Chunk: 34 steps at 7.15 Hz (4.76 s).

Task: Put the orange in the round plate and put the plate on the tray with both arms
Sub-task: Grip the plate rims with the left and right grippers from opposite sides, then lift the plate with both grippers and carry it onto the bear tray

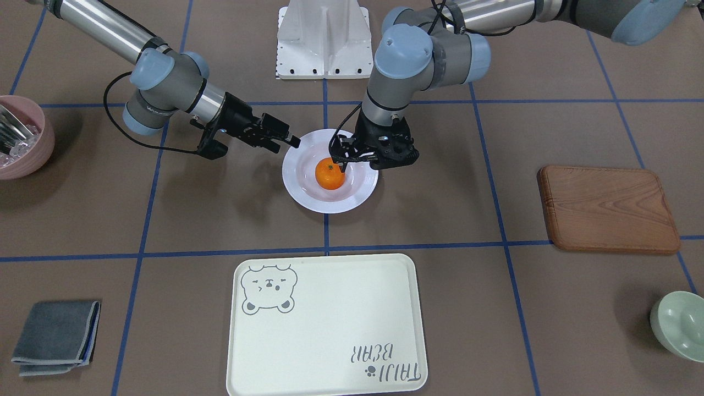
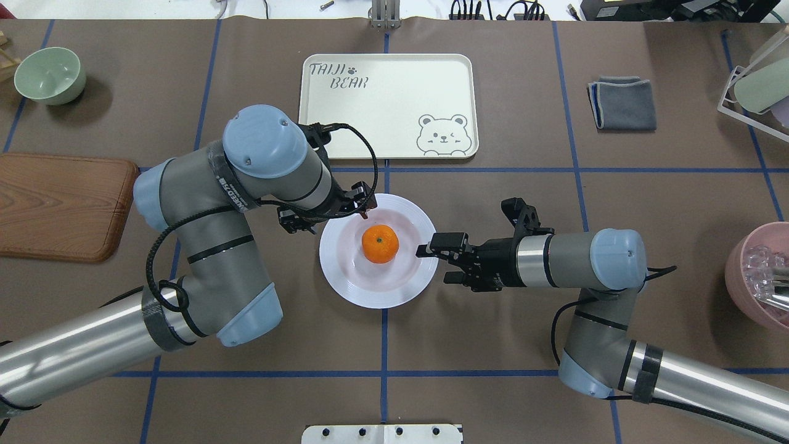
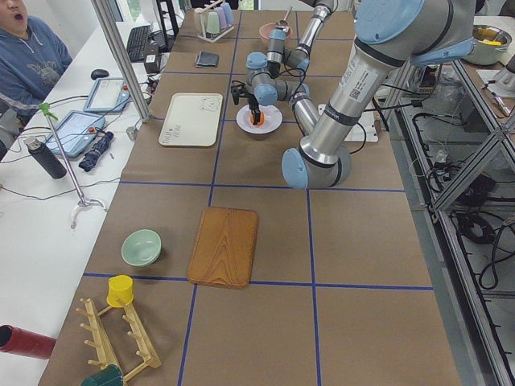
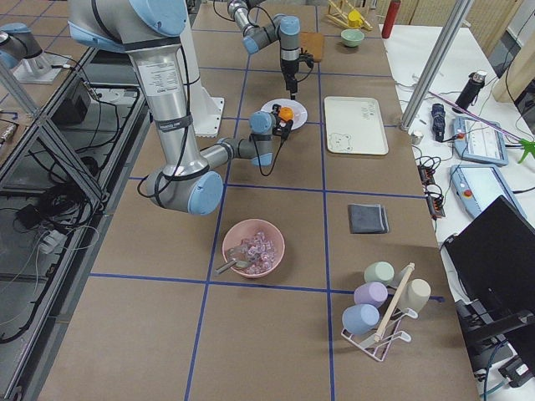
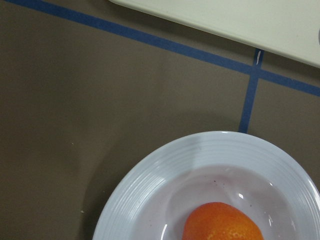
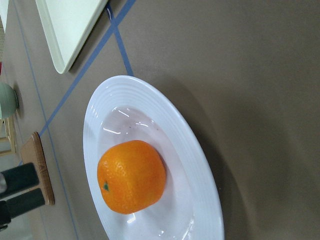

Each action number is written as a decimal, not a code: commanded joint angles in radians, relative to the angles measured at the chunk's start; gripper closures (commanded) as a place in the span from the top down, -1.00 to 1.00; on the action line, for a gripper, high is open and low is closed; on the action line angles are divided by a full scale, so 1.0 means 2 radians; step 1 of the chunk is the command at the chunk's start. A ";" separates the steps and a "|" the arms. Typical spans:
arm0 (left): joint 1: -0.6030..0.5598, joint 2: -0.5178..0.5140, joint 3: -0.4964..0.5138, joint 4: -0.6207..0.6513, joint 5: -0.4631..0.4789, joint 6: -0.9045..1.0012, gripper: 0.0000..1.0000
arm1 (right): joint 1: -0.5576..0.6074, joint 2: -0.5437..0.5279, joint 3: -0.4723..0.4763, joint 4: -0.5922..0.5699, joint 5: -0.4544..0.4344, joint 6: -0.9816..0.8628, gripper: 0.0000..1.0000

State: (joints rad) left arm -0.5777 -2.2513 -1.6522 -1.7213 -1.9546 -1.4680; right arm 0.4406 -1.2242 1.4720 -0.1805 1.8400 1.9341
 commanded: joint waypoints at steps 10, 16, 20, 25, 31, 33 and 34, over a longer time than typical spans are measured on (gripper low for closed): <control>-0.029 0.037 -0.051 0.018 -0.022 0.021 0.95 | -0.066 -0.011 -0.011 0.065 -0.170 -0.054 0.80; -0.029 0.038 -0.051 0.019 -0.021 0.021 0.95 | -0.056 0.003 -0.027 0.050 -0.172 -0.057 0.57; -0.028 0.037 -0.051 0.019 -0.021 0.021 0.95 | -0.054 0.020 -0.038 0.048 -0.174 -0.054 -0.29; -0.035 0.038 -0.070 0.020 -0.022 0.021 0.95 | -0.040 0.022 -0.014 0.053 -0.173 -0.051 -1.00; -0.036 0.044 -0.073 0.020 -0.022 0.021 0.95 | -0.004 0.101 -0.098 0.031 -0.328 0.109 -1.00; -0.036 0.044 -0.080 0.029 -0.021 0.021 0.95 | 0.030 0.161 -0.128 -0.105 -0.352 0.202 -1.00; -0.036 0.044 -0.082 0.029 -0.021 0.021 0.95 | 0.036 0.198 -0.173 -0.151 -0.359 0.216 -1.00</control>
State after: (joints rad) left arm -0.6489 -2.1630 -1.8108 -1.6672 -1.9978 -1.4266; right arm 0.4893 -0.9133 1.2080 -0.3499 1.1421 2.3079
